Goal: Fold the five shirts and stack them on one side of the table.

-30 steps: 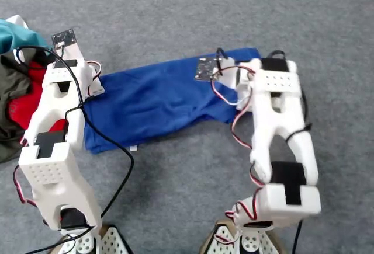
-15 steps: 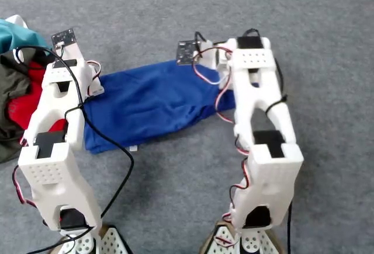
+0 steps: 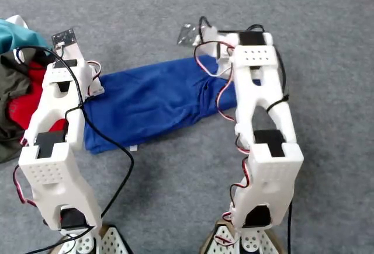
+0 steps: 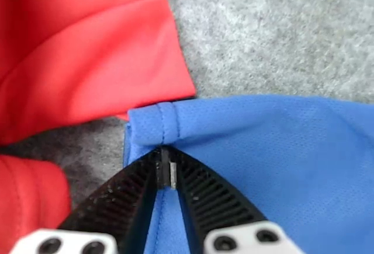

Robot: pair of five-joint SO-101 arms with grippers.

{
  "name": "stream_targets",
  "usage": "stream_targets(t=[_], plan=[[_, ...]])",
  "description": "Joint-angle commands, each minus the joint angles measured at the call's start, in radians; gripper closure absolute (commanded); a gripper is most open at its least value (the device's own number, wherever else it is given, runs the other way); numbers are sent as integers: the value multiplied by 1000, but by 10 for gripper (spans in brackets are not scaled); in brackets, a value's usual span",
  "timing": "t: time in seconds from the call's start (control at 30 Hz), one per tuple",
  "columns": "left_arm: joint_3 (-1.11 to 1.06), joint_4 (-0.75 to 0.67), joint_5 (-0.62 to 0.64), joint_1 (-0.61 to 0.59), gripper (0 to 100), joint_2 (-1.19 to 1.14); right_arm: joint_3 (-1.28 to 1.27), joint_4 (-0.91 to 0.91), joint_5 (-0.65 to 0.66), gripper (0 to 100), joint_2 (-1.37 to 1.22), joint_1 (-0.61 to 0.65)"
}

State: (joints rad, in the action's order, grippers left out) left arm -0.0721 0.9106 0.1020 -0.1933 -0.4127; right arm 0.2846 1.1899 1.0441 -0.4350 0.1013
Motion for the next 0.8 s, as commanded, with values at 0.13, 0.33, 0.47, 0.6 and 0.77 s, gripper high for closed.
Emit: stream_targets(t=[0.13,0.33,0.47,0.6,0.77], plan=[[35,-5,-9,28,980,1,35,78,-207,981,153,-84],[35,-5,-9,28,980,1,44,43,-307,994,67,-125],[34,-5,-9,28,980,1,67,-43,-379,994,-85,-119],[32,-5,-9,28,980,1,150,-54,-425,994,-257,-125],[31,-5,-9,29,980,1,272,18,-473,995,-357,-168]])
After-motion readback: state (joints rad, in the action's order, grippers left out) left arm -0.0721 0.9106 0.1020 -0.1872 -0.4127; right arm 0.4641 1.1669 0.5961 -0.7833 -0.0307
